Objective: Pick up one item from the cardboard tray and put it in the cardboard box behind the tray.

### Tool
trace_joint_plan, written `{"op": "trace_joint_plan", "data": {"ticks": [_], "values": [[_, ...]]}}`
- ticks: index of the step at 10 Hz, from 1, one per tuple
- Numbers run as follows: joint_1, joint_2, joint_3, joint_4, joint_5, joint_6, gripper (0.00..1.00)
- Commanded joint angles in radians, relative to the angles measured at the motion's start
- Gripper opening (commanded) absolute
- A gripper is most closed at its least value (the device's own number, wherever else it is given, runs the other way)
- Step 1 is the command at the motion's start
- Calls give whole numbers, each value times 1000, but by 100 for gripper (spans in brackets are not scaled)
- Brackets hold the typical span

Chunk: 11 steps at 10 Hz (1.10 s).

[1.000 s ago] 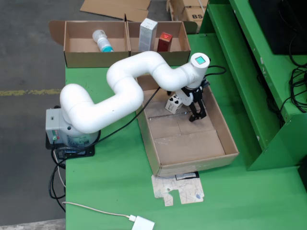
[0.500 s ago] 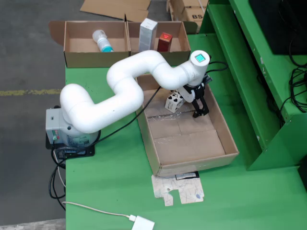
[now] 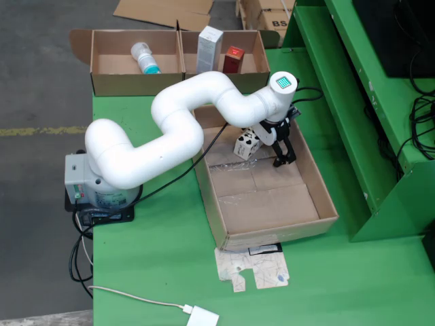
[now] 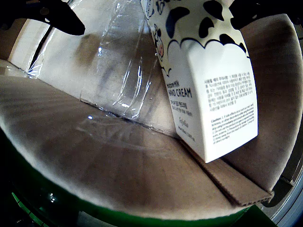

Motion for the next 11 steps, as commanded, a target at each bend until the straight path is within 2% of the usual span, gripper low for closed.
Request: {"op": "trace_joint_plan", "data": {"ticks": [1, 11], "values": [[-7, 26, 29, 12, 6, -6, 100], [-7, 26, 29, 12, 6, -6, 0]]}}
